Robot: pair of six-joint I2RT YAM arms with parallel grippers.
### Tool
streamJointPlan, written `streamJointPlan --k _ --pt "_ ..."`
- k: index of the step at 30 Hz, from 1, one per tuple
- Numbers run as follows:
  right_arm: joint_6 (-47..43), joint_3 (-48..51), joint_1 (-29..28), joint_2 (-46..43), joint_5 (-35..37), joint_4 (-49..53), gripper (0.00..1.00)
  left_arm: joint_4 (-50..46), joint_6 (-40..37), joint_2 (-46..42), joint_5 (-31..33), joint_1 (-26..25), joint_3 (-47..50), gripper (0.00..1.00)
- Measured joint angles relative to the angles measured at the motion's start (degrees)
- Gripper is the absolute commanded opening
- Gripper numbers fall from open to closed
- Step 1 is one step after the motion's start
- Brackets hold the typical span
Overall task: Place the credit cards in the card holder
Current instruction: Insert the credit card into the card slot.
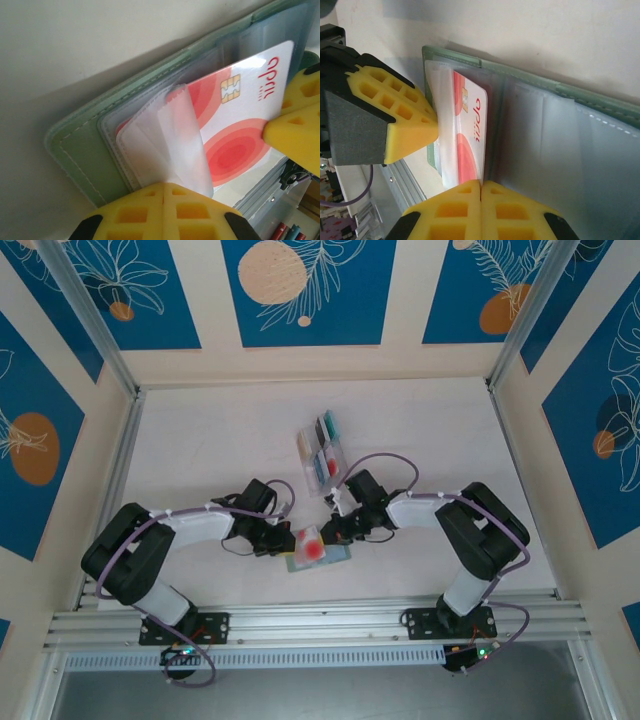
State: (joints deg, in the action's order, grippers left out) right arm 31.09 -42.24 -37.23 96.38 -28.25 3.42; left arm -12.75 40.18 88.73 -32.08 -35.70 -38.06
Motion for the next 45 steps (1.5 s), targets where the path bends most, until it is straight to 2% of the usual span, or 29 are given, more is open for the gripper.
streamJointPlan --k 22,33,45 --pt "6.5 -0.1 -2.2 3.6 -0.1 -3.8 0.00 0.5 1.5 0.0 -0.8 0.1 0.2 0.04" --pt "6.7 -0.1 -2.5 3.6 -0.3 -4.5 0.00 -3.2 1.2 -6.6 -0.4 3.2 1.1 0.00" --pt "6.7 -0.7 -2.5 3.7 -0.3 -4.0 0.00 -3.0 -0.1 -3.7 0.9 3.3 3.7 0.00"
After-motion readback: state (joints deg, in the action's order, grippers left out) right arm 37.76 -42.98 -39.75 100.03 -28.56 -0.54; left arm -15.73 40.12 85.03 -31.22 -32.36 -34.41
